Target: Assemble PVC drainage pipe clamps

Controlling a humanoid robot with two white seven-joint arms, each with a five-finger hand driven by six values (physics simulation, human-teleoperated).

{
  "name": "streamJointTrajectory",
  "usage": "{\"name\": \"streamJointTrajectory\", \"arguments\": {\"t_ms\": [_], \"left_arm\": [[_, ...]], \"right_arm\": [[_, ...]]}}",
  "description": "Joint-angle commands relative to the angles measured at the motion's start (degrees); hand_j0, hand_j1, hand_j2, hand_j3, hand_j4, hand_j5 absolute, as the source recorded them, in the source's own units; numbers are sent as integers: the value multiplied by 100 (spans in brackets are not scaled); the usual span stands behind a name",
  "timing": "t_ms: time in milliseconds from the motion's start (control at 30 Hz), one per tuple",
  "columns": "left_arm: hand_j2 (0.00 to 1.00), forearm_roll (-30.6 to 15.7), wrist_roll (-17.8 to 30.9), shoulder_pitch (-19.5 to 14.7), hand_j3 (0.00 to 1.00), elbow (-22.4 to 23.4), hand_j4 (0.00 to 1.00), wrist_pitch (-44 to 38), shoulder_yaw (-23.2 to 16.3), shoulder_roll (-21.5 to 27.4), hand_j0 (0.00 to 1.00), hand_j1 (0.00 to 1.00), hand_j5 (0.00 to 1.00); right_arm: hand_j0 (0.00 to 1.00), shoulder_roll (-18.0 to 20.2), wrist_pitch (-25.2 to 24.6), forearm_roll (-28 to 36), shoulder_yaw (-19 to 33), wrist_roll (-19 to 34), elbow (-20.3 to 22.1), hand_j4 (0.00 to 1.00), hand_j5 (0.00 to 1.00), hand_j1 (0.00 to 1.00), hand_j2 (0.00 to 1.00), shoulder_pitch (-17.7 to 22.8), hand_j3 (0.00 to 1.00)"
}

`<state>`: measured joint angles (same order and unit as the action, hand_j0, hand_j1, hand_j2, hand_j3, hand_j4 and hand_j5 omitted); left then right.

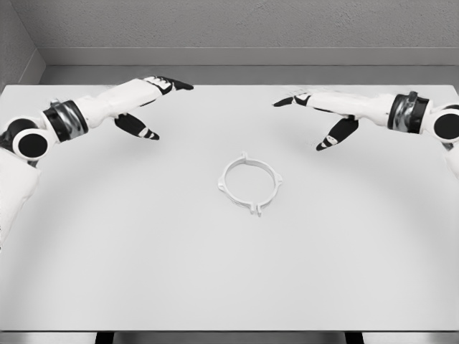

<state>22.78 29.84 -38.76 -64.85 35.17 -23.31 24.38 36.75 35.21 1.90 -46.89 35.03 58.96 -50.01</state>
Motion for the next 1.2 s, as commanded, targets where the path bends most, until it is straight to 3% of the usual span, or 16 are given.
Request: {"name": "streamJointTrajectory", "arguments": {"t_ms": [0,100,200,267,467,567,700,900,1167], "left_arm": [[100,-125,-4,18,100,-660,100,-17,-358,5,100,100,100],[100,-125,-4,79,100,-1073,100,-17,-824,-4,100,100,100],[100,-125,13,185,100,-1258,100,-17,-850,-4,100,100,100],[100,-116,13,229,100,-1539,100,-17,-1184,5,100,100,100],[100,-116,13,229,100,-1873,100,-17,-1738,-12,100,100,100],[100,-116,13,238,100,-1882,100,-17,-1782,-21,100,100,100],[100,-98,13,229,100,-1847,100,-17,-1984,-92,100,100,100],[100,-54,57,193,100,-1618,100,-17,-2011,-285,100,100,100],[100,69,66,141,100,-1337,100,-17,-2020,-496,100,100,100]], "right_arm": [[100,746,-21,548,-40,-3,854,100,100,100,100,18,100],[100,1045,-21,707,-31,-3,1188,100,100,100,100,290,100],[100,1036,-21,742,-31,-3,1259,100,100,100,100,598,100],[100,1054,-21,751,31,-3,1250,100,100,100,100,765,100],[100,869,-21,873,145,-3,1092,100,100,100,100,791,100],[100,878,-21,1234,145,-3,1092,100,100,100,100,888,100],[100,834,-21,1252,189,-3,1083,100,100,100,100,1020,100],[100,852,-21,1252,848,-3,1083,100,100,100,100,1600,100],[100,861,-21,1252,857,-3,1083,100,100,100,100,1600,100]]}}
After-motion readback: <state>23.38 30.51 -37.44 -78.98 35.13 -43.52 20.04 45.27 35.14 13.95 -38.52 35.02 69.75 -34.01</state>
